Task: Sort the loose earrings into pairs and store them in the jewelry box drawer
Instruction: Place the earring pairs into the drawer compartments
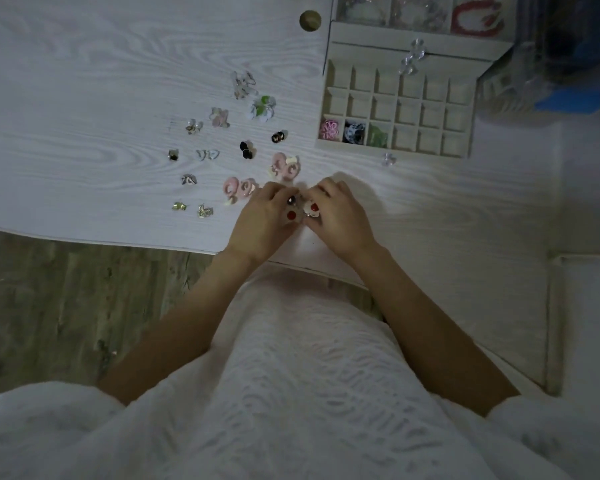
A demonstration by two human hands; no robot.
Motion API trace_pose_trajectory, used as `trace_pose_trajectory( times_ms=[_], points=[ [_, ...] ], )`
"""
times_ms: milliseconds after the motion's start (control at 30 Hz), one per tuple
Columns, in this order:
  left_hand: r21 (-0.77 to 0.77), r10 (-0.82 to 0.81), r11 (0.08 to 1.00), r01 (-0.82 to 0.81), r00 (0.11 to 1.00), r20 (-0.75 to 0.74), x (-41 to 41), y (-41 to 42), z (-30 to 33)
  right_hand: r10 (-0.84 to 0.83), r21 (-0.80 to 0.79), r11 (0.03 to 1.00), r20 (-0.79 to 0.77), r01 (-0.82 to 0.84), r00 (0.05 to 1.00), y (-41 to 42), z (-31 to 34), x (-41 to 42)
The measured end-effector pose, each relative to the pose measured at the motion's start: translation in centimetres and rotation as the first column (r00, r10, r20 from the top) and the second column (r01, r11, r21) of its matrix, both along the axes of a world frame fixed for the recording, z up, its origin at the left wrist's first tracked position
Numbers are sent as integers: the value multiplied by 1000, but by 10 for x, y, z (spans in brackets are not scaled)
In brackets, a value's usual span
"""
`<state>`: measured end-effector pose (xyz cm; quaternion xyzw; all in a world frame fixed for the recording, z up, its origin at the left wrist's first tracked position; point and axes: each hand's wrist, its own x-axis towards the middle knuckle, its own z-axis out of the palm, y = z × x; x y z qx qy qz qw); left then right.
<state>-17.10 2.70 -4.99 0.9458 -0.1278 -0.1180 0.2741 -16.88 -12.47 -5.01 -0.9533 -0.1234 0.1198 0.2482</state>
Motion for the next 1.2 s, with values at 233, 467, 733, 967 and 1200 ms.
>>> trace_pose_trajectory(
  times_ms=[233, 467, 733, 967, 1200],
  points=[
    [-8, -1, 1000, 0, 998, -67, 8, 2, 0, -127, 77, 989, 33, 124, 991, -24, -3, -9],
    [-14, -86, 996, 86, 995, -51, 17, 1, 3, -237, 91, 969, 102, 228, 966, -42, -3, -17],
    [-194, 32, 979, -62, 987, -154, 31, -27, 19, -498, 300, 803, -136, 515, 856, -58, 11, -8],
    [-284, -73, 956, 69, 997, -2, 84, -94, 29, -647, 401, 676, -79, 619, 758, -94, 23, 32],
    [-140, -137, 980, 138, 990, 20, 113, -138, 23, -659, 327, 708, -16, 626, 752, -110, 30, 60]
  ],
)
